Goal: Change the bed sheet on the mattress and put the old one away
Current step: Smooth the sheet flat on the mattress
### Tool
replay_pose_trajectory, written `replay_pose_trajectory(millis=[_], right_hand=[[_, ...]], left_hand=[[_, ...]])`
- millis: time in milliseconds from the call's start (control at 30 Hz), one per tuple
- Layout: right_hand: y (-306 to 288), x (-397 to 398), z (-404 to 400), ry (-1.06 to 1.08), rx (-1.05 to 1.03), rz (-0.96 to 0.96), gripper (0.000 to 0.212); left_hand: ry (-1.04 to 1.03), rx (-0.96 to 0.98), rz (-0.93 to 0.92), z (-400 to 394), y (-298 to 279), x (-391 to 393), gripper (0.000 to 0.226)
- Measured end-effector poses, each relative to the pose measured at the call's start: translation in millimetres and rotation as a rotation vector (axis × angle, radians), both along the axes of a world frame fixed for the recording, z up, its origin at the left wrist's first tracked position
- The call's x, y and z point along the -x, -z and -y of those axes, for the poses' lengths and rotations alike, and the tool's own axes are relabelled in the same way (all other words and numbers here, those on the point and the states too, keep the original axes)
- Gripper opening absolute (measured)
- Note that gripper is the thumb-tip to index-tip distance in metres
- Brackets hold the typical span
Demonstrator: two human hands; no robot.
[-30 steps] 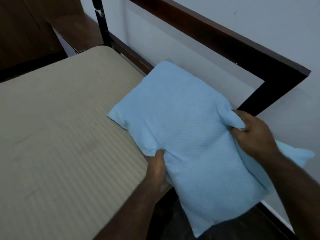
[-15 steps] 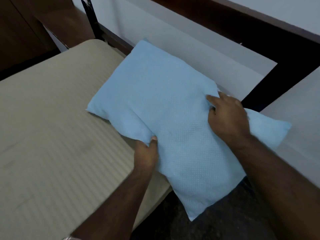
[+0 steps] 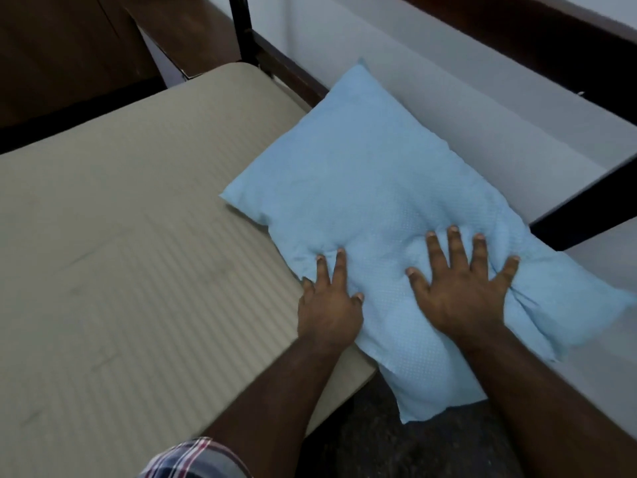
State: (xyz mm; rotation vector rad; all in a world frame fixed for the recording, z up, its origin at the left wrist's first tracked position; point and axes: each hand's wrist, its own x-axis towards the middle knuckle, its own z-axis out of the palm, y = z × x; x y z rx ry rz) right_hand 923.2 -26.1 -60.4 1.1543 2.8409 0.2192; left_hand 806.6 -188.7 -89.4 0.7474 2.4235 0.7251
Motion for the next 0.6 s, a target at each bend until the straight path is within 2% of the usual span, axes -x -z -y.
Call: replay_pose_trajectory(millis=[133, 200, 267, 433, 600], right_hand=[[-18.8, 34.9, 43.1, 0.031, 0.022, -0.108, 0.071], [-22.3, 47.4, 77.2, -0.047, 0.042, -0.127, 0.075], [-19.4, 61.2, 117.5, -0.134, 0.089, -0.116, 0.078], [-9.2, 92.8, 231.9, -0.189, 0.356, -0.218, 0.082], [-6.4, 114.9, 394.6, -0.298, 0.585, -0.123, 0.079]], left_hand=[[0.021, 0.046, -0.095, 21.8, -18.4, 2.6, 0.084], [0.034, 0.043, -0.236, 44.2, -23.2, 8.3, 0.084], [0.016, 0.060, -0.299, 79.4, -25.7, 19.7, 0.082], [-0.103, 0.216, -0.311, 230.0, -22.2, 57.6, 0.081], [-0.195, 0.393, -0.326, 405.0, -18.6, 79.5, 0.076]])
